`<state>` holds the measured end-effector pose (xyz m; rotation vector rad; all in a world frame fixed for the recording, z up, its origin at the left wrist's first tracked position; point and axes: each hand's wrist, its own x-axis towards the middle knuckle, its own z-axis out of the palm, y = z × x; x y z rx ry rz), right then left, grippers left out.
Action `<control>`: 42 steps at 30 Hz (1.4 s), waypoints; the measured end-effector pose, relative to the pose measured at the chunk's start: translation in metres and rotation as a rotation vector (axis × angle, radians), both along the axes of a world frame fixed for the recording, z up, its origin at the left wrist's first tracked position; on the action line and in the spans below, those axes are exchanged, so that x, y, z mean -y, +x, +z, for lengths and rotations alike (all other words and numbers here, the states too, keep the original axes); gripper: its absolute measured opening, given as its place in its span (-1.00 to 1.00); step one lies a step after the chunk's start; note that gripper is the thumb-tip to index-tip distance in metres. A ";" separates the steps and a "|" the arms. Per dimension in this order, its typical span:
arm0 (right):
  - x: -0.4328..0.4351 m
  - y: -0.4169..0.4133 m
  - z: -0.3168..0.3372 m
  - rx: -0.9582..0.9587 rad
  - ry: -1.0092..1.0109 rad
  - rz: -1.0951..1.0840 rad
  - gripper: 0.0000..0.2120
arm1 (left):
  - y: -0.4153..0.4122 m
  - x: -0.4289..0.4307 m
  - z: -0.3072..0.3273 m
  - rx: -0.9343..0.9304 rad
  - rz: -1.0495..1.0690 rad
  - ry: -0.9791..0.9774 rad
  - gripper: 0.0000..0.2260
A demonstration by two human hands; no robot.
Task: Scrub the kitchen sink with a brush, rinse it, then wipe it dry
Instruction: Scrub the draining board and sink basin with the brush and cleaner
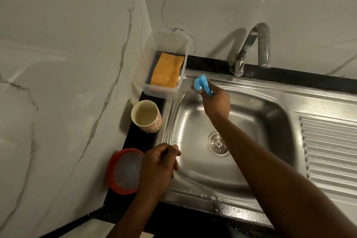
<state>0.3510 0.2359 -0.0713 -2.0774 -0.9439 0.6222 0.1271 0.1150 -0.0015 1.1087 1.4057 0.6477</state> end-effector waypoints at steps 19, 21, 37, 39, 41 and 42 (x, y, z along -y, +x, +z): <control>0.035 0.063 -0.011 0.214 -0.113 -0.181 -0.53 | 0.020 0.002 -0.014 0.002 -0.051 -0.024 -0.72; 0.023 0.050 -0.010 0.178 -0.107 -0.185 -0.54 | 0.018 0.004 -0.017 -0.008 -0.055 -0.028 -0.73; -0.021 0.031 0.003 0.418 -0.139 0.185 -0.52 | 0.056 -0.036 0.000 -0.006 -0.092 0.091 -0.75; -0.032 0.008 0.000 0.306 -0.105 0.173 -0.52 | 0.054 -0.035 -0.001 -0.020 -0.091 0.093 -0.75; -0.039 -0.011 -0.003 0.210 -0.081 0.165 -0.52 | 0.050 -0.032 -0.003 -0.048 -0.100 0.087 -0.75; -0.039 -0.016 -0.004 0.169 -0.073 0.160 -0.53 | 0.047 -0.030 -0.004 -0.057 -0.100 0.079 -0.75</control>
